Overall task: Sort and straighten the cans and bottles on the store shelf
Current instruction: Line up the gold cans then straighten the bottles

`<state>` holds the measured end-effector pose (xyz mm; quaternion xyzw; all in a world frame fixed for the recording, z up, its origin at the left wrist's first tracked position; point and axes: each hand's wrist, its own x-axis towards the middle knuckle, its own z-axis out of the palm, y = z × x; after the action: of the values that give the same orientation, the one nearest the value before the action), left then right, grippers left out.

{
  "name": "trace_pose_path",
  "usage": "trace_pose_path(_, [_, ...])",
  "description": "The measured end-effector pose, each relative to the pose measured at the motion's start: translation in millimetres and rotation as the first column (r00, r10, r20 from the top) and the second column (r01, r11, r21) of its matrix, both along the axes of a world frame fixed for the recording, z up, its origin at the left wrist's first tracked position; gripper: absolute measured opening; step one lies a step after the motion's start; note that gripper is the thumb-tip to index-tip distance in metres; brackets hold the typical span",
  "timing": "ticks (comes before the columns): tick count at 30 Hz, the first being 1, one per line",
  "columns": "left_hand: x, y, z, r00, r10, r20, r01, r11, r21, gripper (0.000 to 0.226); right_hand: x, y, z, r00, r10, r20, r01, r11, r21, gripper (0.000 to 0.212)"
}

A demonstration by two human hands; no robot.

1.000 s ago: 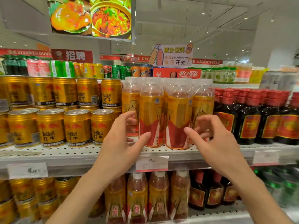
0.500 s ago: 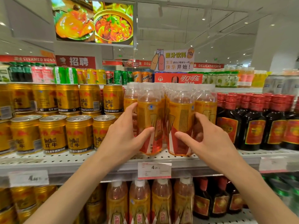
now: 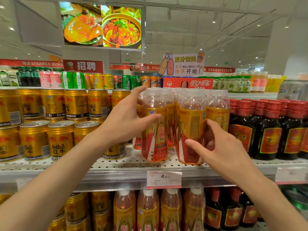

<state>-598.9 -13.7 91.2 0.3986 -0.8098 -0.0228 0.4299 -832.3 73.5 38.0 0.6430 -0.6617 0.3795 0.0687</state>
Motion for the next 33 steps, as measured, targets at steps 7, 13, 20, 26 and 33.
trace_pose_path(7, [30.1, -7.3, 5.4, 0.997, -0.050, 0.065, 0.044, 0.995, 0.090, 0.091, 0.2, -1.2, -0.7, 1.000, 0.007, 0.004, -0.007, 1.000, -0.001, 0.085])
trace_pose_path(13, [26.7, -7.2, 3.3, 0.995, -0.035, 0.088, 0.029, 0.997, 0.066, 0.095, 2.6, -2.4, -2.6, 1.000, 0.002, -0.002, -0.002, 1.000, 0.005, 0.087])
trace_pose_path(20, [34.4, -6.8, 5.0, 0.995, -0.079, 0.059, 0.072, 0.990, 0.118, 0.080, 3.4, -1.1, -2.8, 1.000, -0.001, -0.001, 0.001, 1.000, 0.008, 0.085])
trace_pose_path(26, [39.6, -7.8, 6.3, 0.985, -0.172, 0.012, 0.166, 0.965, 0.202, 0.076, 12.5, -4.6, -4.9, 0.999, -0.049, 0.000, 0.049, 0.999, -0.001, 0.099])
trace_pose_path(33, [39.0, -13.3, -3.4, 0.976, -0.212, -0.049, 0.217, 0.957, 0.193, 0.086, 10.7, -19.1, -3.6, 0.918, 0.230, 0.323, -0.276, 0.955, 0.106, 0.083])
